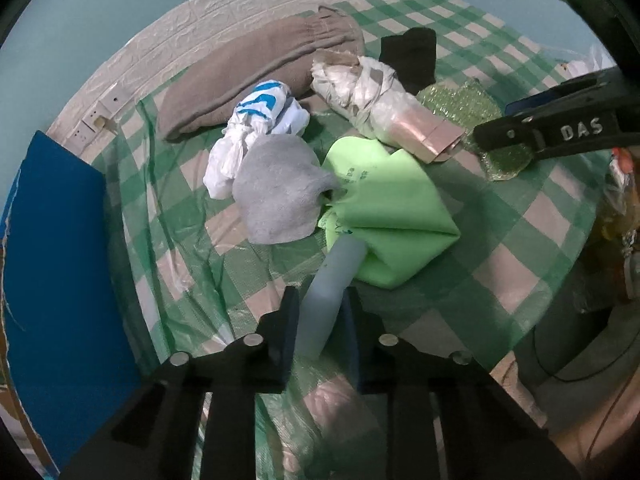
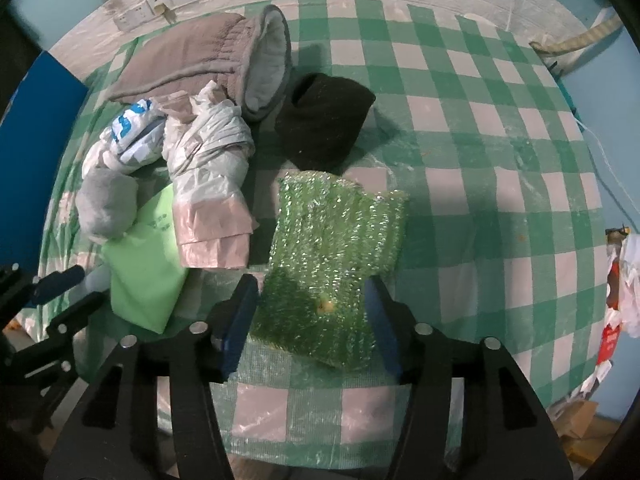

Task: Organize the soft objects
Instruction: 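Grasp the green mesh scrubber with the right tool while the left grasps the foam tube, then drop the scrubber into the box with the right tool while the left drops the tube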

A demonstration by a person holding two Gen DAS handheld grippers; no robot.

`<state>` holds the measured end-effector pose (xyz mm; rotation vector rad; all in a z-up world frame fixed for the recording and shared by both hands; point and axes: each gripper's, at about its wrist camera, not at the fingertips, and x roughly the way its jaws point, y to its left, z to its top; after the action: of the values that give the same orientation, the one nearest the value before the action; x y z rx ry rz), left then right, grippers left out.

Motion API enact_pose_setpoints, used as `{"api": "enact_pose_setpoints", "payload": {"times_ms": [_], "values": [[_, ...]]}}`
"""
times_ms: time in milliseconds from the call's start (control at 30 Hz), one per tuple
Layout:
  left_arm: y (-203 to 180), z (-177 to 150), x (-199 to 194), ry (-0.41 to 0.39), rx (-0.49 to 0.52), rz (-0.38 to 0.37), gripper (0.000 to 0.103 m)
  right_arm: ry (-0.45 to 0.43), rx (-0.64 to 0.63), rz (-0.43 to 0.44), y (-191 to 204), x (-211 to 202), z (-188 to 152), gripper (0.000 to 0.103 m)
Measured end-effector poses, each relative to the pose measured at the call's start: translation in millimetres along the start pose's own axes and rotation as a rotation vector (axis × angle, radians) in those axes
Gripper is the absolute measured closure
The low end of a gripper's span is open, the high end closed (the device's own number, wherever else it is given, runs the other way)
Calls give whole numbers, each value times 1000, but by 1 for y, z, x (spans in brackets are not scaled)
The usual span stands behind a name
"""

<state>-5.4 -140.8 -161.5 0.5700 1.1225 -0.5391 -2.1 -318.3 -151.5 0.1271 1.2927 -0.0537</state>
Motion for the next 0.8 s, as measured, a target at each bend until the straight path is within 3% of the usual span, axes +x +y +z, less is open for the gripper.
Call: {"api": "enact_pose_setpoints", "payload": {"times_ms": [400,467,533,633,800], "values": [[19,5,-14,-18,-112,-86,88,4,-4,-45,6,19,10,42],[21,4,-17,-22,-129,-98,88,0,-26,-60,7,19,10,48],[23,4,-20,-26,-143,-100,88,-6,-52,-83,11,19,10,70],[26,3,-25,-35,-158,-102,88,-4,-51,-68,11,16,11,87],[31,4,-35,-56,-181,-100,88,-22,-18,-32,4,4,13,92]]}}
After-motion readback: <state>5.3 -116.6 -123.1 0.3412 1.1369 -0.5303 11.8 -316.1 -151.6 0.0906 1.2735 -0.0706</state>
